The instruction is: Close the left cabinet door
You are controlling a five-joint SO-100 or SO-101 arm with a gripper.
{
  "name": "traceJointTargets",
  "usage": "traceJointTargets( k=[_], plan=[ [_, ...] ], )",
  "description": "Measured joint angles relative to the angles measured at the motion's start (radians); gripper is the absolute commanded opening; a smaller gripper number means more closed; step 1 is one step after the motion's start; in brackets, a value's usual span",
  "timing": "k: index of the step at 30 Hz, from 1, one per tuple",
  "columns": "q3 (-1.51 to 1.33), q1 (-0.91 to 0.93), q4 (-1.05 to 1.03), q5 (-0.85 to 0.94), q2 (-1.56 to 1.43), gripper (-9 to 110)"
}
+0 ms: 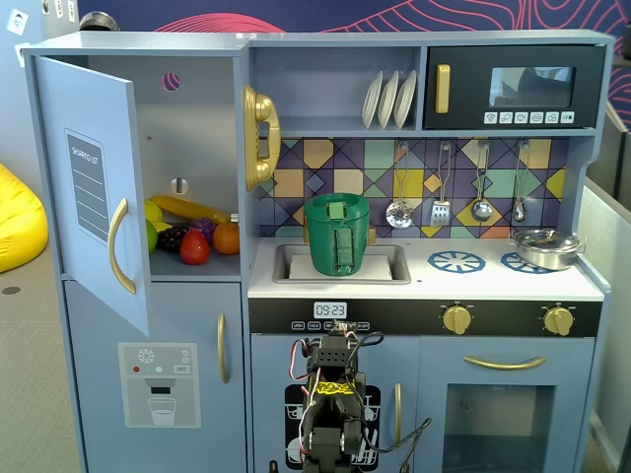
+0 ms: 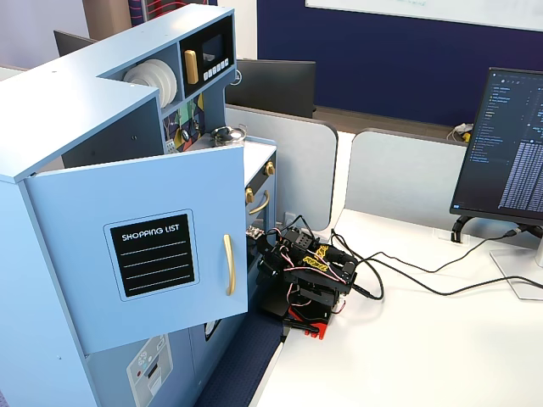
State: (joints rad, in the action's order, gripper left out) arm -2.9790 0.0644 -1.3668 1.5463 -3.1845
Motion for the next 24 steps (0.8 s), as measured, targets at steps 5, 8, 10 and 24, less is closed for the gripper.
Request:
traceJointTargets(
  k=[5, 8, 10, 24],
  plan=[
    [0.000, 0.000, 0.000, -0.009, 0.000, 0],
    [0.000, 0.000, 0.000, -0.009, 0.000, 0],
    [0.000, 0.000, 0.000, -0.009, 0.000, 0],
    [0.164, -0.828, 0.225, -0.015, 0.034, 0]
  ],
)
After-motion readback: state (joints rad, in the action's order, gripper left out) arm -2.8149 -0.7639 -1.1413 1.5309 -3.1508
